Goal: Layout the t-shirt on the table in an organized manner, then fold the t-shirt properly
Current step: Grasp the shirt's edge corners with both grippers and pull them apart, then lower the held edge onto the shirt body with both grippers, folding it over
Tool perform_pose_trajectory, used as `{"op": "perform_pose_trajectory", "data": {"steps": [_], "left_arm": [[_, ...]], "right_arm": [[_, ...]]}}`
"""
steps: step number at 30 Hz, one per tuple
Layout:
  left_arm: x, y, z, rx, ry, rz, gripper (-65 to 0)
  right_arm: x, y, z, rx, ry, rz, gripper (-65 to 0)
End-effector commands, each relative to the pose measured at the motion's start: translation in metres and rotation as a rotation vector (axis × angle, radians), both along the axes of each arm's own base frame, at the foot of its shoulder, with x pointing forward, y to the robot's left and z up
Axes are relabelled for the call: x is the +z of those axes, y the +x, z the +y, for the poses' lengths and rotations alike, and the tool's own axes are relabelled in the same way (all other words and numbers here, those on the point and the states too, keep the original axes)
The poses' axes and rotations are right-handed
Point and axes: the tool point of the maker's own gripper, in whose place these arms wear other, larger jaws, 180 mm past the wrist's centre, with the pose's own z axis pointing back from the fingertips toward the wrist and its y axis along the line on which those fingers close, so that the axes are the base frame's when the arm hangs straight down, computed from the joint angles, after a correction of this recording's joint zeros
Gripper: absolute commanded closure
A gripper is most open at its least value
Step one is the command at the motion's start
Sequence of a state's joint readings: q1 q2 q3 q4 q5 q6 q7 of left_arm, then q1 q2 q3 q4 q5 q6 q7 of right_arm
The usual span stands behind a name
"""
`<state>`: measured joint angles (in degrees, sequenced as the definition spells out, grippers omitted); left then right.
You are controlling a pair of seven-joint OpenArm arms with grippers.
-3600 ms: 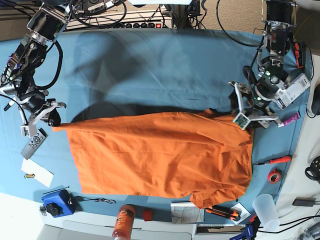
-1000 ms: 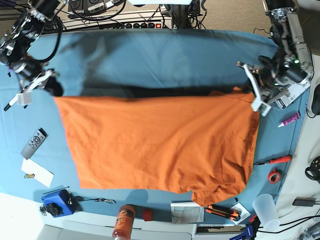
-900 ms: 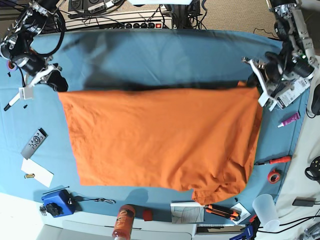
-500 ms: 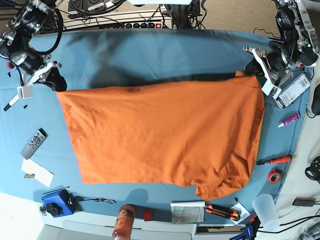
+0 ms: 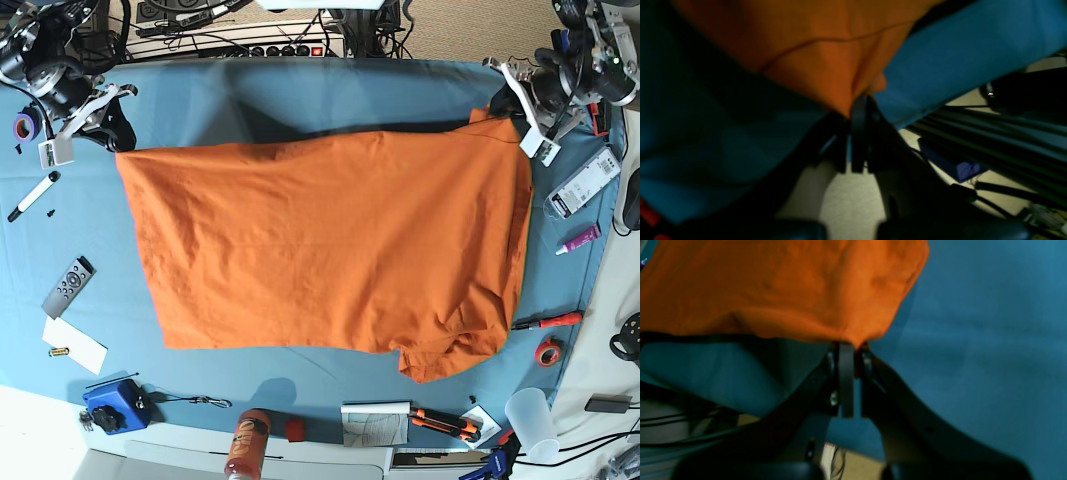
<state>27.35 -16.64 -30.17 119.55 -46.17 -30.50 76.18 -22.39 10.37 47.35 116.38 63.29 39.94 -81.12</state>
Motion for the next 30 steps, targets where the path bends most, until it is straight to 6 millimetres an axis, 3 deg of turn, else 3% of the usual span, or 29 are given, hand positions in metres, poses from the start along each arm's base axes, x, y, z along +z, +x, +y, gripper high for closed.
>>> {"op": "perform_pose_trajectory", "data": {"steps": [1,10,19,24,30], "left_arm": [[0.009,0.001,0.003,-0.008,0.01,-0.032,0.0],[0.02,-0.003,0.035,0.073,0.075,-0.058,0.0],[0.027,0.005,0.028,0.074,0.025,-0.104,0.0],[0.033,0.011,0.024,0.079,-0.005,-0.145,0.0],[0.037,0.016,0.023,0.088,-0.018,-0.18,0.0]], "right_arm": [[0.011,0.003,-0.003,-0.005,-0.009,-0.044,0.0],[-0.003,-0.015,-0.012,-0.028,-0.05,0.037,0.0],[0.0,-0.01,-0.011,-0.027,-0.046,0.014,0.0],[-0.003,-0.008,-0.02,-0.05,-0.097,0.03,0.0],[0.006,0.006,-0.022,-0.062,-0.106,-0.021,0.0]]}}
